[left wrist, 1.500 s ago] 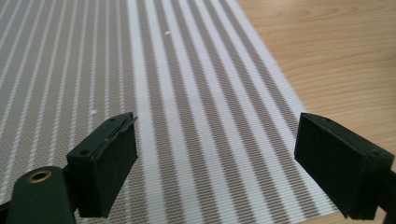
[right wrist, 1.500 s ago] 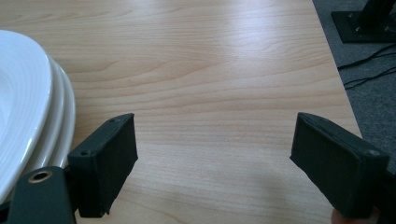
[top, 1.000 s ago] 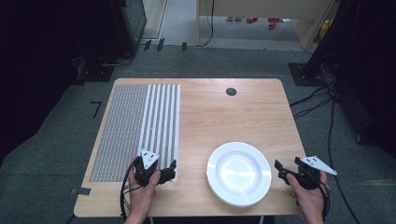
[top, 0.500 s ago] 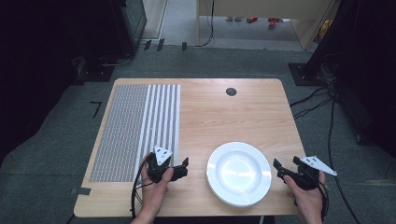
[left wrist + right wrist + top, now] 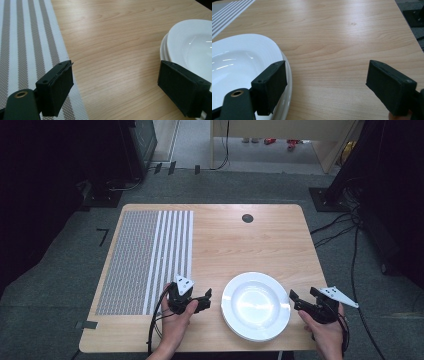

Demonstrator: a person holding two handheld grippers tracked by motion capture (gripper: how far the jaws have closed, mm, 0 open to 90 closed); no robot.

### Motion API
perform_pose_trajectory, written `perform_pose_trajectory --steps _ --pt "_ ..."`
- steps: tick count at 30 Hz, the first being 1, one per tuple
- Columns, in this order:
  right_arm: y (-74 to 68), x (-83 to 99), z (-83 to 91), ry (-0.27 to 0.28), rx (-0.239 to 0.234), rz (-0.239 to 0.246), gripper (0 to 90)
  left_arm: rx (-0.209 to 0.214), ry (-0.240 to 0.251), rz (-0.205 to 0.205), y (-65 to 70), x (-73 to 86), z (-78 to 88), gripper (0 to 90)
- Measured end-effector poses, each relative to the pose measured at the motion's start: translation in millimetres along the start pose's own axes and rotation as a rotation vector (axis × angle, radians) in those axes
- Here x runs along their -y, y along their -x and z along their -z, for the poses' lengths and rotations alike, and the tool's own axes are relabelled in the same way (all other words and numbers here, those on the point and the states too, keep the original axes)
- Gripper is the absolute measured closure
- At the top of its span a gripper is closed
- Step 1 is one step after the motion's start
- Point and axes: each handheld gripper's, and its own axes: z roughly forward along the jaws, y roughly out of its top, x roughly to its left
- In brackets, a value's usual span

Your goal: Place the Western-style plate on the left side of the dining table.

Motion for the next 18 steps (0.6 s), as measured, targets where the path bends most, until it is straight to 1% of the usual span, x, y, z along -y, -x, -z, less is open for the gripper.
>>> perform_pose_trajectory --steps 8,9,11,12,15,16,18 --pt "-4.9 -0.8 0.0 0.01 -0.011 0.003 18.9 0.027 -0.009 -0.009 15.9 -1.2 -10.6 13.3" --pt "-5.8 -0.7 0.6 0.009 -0.015 0.003 20.6 0.029 -0.011 -0.008 18.4 -0.7 -12.2 13.3" --pt "-6.8 0.2 1.3 0.015 -0.018 0.016 30.6 0.036 -0.014 -0.016 22.7 0.5 -14.7 13.3" --pt "-6.9 0.5 1.3 0.015 -0.026 0.014 33.6 0.039 -0.018 -0.018 24.0 0.9 -15.5 13.3" --pt "-6.5 0.4 0.2 0.012 -0.077 0.0 39.9 0.058 -0.022 -0.008 26.8 1.9 -16.7 13.3" --pt "-6.9 0.5 0.4 0.012 -0.087 -0.003 41.0 0.065 -0.021 -0.008 27.7 2.2 -16.7 13.3" --pt "-8.2 1.1 0.7 0.016 -0.087 0.001 43.8 0.073 -0.021 -0.008 29.8 2.8 -16.7 13.3"
